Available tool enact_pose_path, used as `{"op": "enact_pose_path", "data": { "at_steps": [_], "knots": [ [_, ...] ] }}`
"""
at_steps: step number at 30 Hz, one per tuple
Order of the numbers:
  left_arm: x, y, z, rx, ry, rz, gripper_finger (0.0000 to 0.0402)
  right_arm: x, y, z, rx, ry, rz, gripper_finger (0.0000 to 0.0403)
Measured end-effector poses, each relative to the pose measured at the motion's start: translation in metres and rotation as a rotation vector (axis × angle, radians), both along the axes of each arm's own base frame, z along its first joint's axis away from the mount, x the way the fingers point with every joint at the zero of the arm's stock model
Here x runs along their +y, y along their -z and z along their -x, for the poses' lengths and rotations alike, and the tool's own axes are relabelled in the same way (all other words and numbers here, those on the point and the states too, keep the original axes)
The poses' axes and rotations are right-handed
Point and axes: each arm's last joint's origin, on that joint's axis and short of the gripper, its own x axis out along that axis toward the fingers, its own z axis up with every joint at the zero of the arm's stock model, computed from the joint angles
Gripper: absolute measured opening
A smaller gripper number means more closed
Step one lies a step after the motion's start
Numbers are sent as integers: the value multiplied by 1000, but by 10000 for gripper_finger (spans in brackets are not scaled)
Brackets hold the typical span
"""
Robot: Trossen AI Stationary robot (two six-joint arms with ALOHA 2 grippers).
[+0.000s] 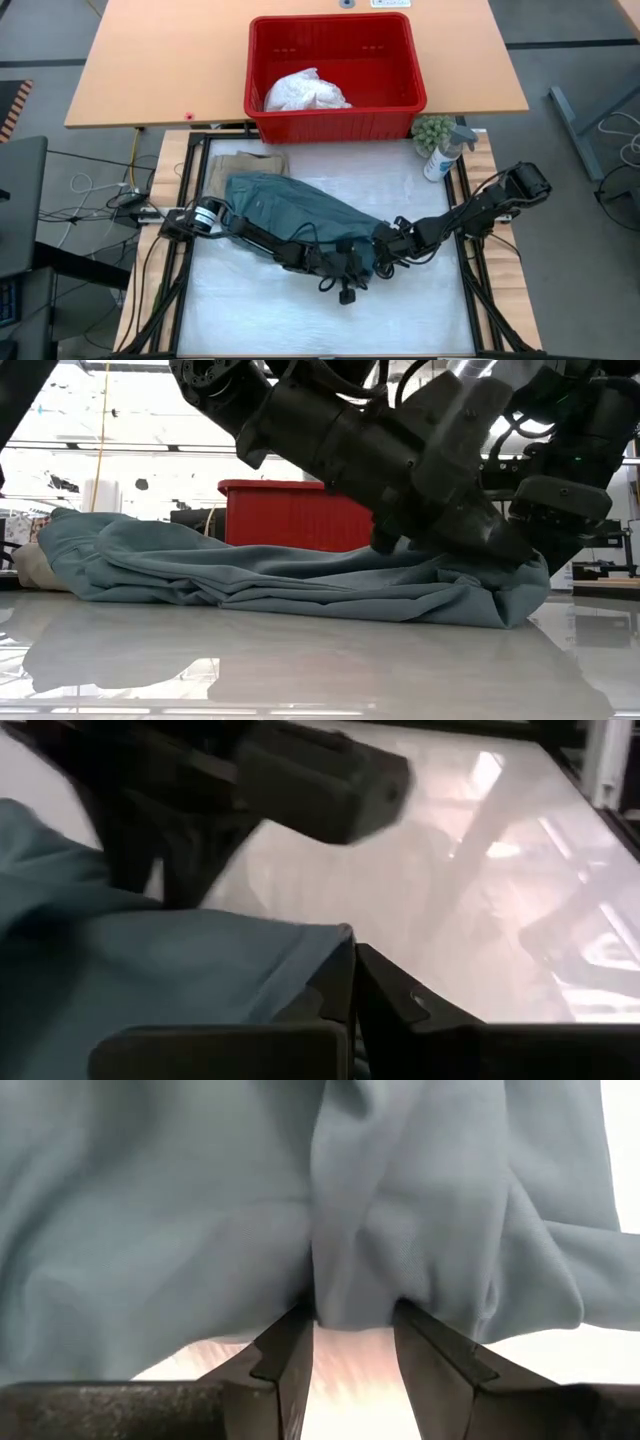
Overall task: Fold Laundry from Bin
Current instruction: Fold the blue pants in the red bin
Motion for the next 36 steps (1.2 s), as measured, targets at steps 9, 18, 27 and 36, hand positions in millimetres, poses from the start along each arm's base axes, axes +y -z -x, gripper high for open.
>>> {"op": "enact_pose_path", "data": {
  "at_steps": [9,18,27,36],
  "knots": [
    [1,6,4,26,-17,31,0,2,0,0,0,-13,-5,166],
    [-15,-9,10,-100,41,74,0,5,-1,2,-1,-30,-4,166],
    [-16,-14,10,-144,-103,-46,0,5,-1,2,1,-30,0,166],
    [-3,32,1,-64,-108,91,0,5,-1,2,-3,-30,-1,164]
  ]
}}
